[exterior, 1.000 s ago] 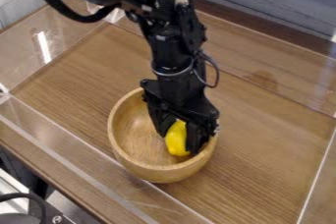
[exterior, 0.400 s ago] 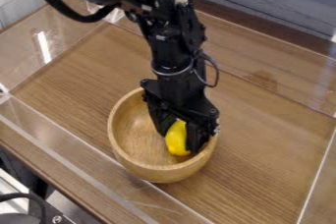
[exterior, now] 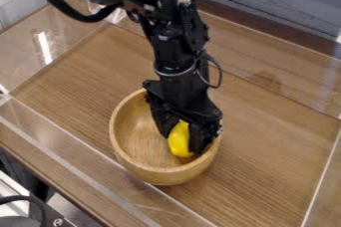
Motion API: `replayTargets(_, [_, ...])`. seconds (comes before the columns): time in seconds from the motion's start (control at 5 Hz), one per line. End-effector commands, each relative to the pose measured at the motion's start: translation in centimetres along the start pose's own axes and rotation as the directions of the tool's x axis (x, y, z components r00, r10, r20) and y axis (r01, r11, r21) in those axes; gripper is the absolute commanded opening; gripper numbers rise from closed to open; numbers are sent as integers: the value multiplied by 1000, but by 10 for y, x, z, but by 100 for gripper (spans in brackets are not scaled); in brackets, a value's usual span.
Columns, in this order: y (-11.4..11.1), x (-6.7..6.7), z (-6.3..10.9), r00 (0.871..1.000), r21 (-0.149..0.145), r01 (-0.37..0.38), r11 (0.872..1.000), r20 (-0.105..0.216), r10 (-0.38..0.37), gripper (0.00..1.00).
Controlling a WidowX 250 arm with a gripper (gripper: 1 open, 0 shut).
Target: Remove the lemon from inside the brown bowl and put it on the table
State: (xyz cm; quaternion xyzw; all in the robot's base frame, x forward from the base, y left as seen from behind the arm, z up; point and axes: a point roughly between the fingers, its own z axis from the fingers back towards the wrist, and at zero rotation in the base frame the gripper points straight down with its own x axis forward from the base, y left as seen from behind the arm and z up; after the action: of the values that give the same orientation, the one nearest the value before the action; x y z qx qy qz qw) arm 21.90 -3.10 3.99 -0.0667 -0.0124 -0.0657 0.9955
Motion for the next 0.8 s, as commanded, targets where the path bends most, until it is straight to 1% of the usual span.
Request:
replayTargets(0.0, [1, 0, 3, 1000, 1, 2, 1000, -4, -2, 0])
replayTargets(0.6, [0, 0, 10, 1000, -2, 2, 1000, -6, -2, 0])
